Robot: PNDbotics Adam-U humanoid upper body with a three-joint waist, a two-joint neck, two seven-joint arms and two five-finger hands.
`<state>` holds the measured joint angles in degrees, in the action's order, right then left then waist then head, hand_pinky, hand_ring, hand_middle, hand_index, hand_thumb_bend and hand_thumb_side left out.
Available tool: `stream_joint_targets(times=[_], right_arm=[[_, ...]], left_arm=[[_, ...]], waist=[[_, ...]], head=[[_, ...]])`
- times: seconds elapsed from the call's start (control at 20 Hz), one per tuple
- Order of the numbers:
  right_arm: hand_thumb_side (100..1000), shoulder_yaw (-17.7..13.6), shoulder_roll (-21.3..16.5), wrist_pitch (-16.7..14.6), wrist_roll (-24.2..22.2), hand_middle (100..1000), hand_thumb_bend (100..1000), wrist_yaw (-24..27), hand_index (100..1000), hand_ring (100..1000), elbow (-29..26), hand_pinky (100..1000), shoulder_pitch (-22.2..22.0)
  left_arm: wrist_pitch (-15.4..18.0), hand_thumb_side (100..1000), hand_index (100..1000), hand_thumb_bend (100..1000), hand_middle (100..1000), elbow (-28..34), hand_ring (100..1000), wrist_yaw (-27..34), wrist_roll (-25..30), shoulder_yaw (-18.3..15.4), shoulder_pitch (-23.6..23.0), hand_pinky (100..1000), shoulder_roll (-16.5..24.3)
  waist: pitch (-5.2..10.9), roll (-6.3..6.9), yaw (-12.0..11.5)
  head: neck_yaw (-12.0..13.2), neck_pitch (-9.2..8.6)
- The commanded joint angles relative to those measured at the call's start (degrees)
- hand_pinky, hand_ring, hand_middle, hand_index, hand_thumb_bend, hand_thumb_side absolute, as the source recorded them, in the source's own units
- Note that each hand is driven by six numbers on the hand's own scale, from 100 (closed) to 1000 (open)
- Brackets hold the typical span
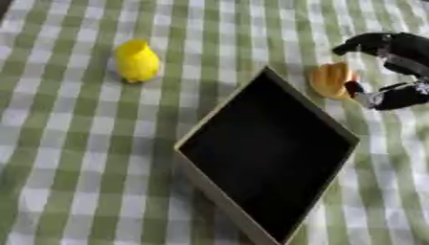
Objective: Pick up objects on the table and place them in the box.
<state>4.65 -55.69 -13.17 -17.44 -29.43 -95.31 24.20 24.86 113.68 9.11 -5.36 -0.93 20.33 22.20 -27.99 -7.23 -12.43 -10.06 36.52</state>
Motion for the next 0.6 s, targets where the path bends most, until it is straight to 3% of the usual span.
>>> stream_joint_targets(times=[0.05, 0.6], right_arm=[[282, -0.7, -1.2, 0.1, 0.5, 826, 100, -0.9, 936, 945, 0.2, 949, 0.6], [342, -0.6, -0.4, 0.5, 1.0, 843, 138, -5.0, 939, 948, 1.9, 945, 0.8]], left_arm=[[-0.1, 618, 857, 100, 688, 0.9, 616, -0.1, 0.2, -0.1, 0.6, 783, 0.9], [-0.4, 622, 857, 100, 688, 0.9, 612, -0.6, 0.4, -0.1, 0.4, 785, 0.6]], waist=[[0.93, 0.15, -0.1], [-0.14, -0.2, -0.4]], head=[[-0.2, -0.97], [-0.4, -1.32]])
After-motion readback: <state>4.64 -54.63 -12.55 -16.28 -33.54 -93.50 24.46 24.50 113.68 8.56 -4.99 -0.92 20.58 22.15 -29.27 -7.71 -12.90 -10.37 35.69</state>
